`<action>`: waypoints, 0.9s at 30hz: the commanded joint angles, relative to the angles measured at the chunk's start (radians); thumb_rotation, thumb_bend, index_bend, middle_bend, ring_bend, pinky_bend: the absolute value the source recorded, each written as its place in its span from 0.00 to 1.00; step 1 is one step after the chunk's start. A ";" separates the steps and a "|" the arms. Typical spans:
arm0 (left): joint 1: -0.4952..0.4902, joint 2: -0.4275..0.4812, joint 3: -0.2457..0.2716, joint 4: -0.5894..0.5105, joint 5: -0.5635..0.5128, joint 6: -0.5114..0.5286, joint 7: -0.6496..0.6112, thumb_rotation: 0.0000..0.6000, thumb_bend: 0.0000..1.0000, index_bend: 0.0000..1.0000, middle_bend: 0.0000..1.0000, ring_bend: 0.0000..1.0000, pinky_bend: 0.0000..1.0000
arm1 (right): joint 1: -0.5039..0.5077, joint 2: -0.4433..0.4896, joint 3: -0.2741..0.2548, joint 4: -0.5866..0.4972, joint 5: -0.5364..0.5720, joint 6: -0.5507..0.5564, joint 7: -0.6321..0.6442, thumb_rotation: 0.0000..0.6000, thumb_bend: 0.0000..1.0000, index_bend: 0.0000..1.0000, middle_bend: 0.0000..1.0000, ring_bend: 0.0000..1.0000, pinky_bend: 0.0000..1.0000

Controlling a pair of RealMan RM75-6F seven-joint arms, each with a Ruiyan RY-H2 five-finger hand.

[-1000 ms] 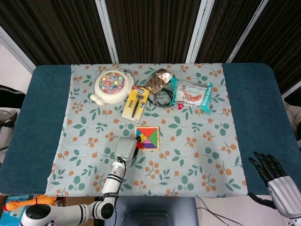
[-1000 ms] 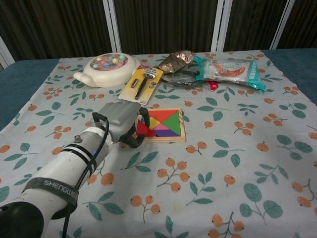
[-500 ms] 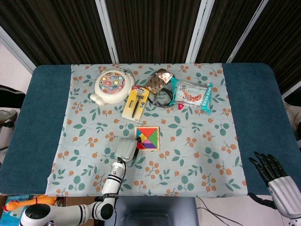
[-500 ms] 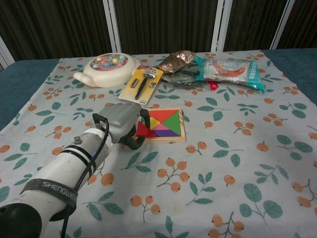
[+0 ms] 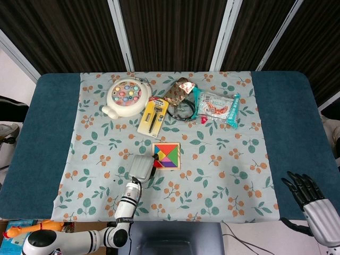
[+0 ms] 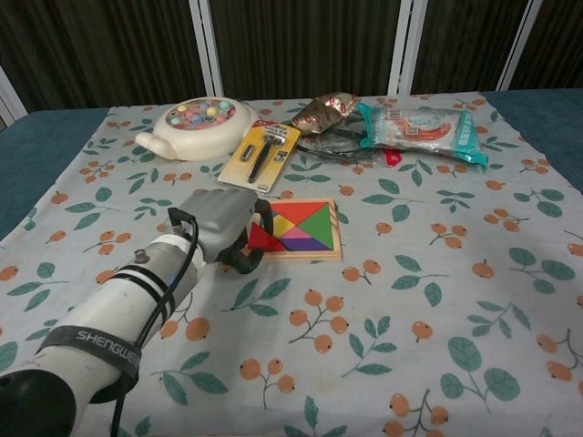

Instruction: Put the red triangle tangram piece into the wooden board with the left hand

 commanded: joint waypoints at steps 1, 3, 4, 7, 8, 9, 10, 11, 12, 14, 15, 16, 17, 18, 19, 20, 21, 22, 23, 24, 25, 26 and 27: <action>-0.001 0.001 0.001 -0.004 0.000 0.001 0.002 1.00 0.45 0.36 1.00 1.00 1.00 | 0.000 0.000 0.000 0.000 0.000 0.001 0.000 1.00 0.06 0.00 0.00 0.00 0.00; -0.001 0.001 0.002 -0.006 -0.001 0.002 0.004 1.00 0.45 0.35 1.00 1.00 1.00 | -0.001 0.000 0.000 0.001 0.000 0.002 0.002 1.00 0.06 0.00 0.00 0.00 0.00; -0.001 0.001 0.002 -0.006 -0.002 0.002 0.005 1.00 0.45 0.34 1.00 1.00 1.00 | -0.001 0.000 0.001 0.001 0.000 0.002 0.002 1.00 0.06 0.00 0.00 0.00 0.00; -0.002 -0.001 0.002 -0.005 -0.005 0.001 0.005 1.00 0.45 0.31 1.00 1.00 1.00 | 0.000 0.001 0.000 0.001 -0.001 0.002 0.003 1.00 0.06 0.00 0.00 0.00 0.00; -0.002 -0.002 0.001 -0.005 -0.005 0.001 0.003 1.00 0.45 0.30 1.00 1.00 1.00 | 0.000 0.001 0.000 0.002 -0.001 0.003 0.003 1.00 0.06 0.00 0.00 0.00 0.00; -0.003 -0.002 0.001 -0.005 -0.005 0.000 0.001 1.00 0.44 0.30 1.00 1.00 1.00 | -0.001 0.001 0.000 0.002 -0.001 0.003 0.004 1.00 0.06 0.00 0.00 0.00 0.00; -0.002 -0.001 0.002 -0.006 -0.004 0.000 0.000 1.00 0.44 0.29 1.00 1.00 1.00 | -0.001 0.001 0.000 0.002 -0.001 0.004 0.005 1.00 0.06 0.00 0.00 0.00 0.00; -0.002 0.000 0.002 -0.006 -0.003 0.001 -0.001 1.00 0.44 0.29 1.00 1.00 1.00 | -0.001 0.001 0.001 0.002 0.000 0.005 0.006 1.00 0.06 0.00 0.00 0.00 0.00; -0.002 0.001 0.003 -0.007 -0.002 0.002 -0.002 1.00 0.44 0.28 1.00 1.00 1.00 | -0.001 0.001 0.001 0.003 0.001 0.006 0.007 1.00 0.06 0.00 0.00 0.00 0.00; -0.002 0.003 0.001 -0.009 -0.004 0.001 -0.003 1.00 0.44 0.27 1.00 1.00 1.00 | -0.001 0.001 0.001 0.003 0.000 0.005 0.007 1.00 0.06 0.00 0.00 0.00 0.00; -0.001 0.004 0.002 -0.010 -0.005 0.001 -0.003 1.00 0.44 0.27 1.00 1.00 1.00 | -0.001 0.001 0.001 0.003 0.000 0.004 0.006 1.00 0.06 0.00 0.00 0.00 0.00; -0.001 0.005 0.002 -0.012 -0.005 0.001 -0.002 1.00 0.44 0.27 1.00 1.00 1.00 | -0.001 0.001 0.000 0.002 -0.001 0.003 0.005 1.00 0.06 0.00 0.00 0.00 0.00; -0.002 0.005 0.002 -0.012 -0.005 0.002 -0.002 1.00 0.44 0.26 1.00 1.00 1.00 | -0.001 0.001 0.000 0.002 -0.001 0.003 0.004 1.00 0.06 0.00 0.00 0.00 0.00; -0.002 0.005 0.003 -0.014 -0.005 0.002 -0.002 1.00 0.44 0.26 1.00 1.00 1.00 | -0.001 0.001 0.000 0.001 -0.001 0.003 0.003 1.00 0.06 0.00 0.00 0.00 0.00; -0.003 0.005 0.003 -0.015 -0.004 0.002 -0.001 1.00 0.44 0.26 1.00 1.00 1.00 | -0.001 0.001 0.001 0.001 -0.001 0.003 0.003 1.00 0.06 0.00 0.00 0.00 0.00; -0.002 0.006 0.003 -0.018 -0.004 0.003 -0.001 1.00 0.43 0.26 1.00 1.00 1.00 | -0.001 0.001 0.001 0.001 -0.001 0.004 0.003 1.00 0.06 0.00 0.00 0.00 0.00; -0.003 0.006 0.003 -0.020 -0.005 0.003 -0.001 1.00 0.43 0.26 1.00 1.00 1.00 | -0.001 0.001 0.001 0.001 0.000 0.004 0.004 1.00 0.06 0.00 0.00 0.00 0.00; -0.003 0.007 0.003 -0.022 -0.006 0.003 0.000 1.00 0.42 0.26 1.00 1.00 1.00 | -0.001 0.001 0.001 0.001 0.000 0.003 0.004 1.00 0.06 0.00 0.00 0.00 0.00; -0.003 0.007 0.003 -0.024 -0.005 0.004 0.001 1.00 0.42 0.26 1.00 1.00 1.00 | -0.001 0.001 0.001 0.001 0.000 0.003 0.004 1.00 0.06 0.00 0.00 0.00 0.00; -0.003 0.008 0.004 -0.025 -0.006 0.004 0.001 1.00 0.42 0.26 1.00 1.00 1.00 | -0.001 0.001 0.000 0.001 -0.001 0.003 0.004 1.00 0.06 0.00 0.00 0.00 0.00; -0.003 0.008 0.004 -0.026 -0.005 0.004 0.000 1.00 0.42 0.26 1.00 1.00 1.00 | -0.001 0.001 0.000 0.002 -0.001 0.003 0.004 1.00 0.06 0.00 0.00 0.00 0.00; -0.003 0.008 0.005 -0.027 -0.005 0.004 0.000 1.00 0.42 0.26 1.00 1.00 1.00 | -0.001 0.001 0.000 0.002 -0.001 0.002 0.004 1.00 0.06 0.00 0.00 0.00 0.00; -0.003 0.009 0.006 -0.029 -0.004 0.005 0.001 1.00 0.42 0.26 1.00 1.00 1.00 | -0.001 0.002 0.000 0.001 -0.001 0.003 0.005 1.00 0.06 0.00 0.00 0.00 0.00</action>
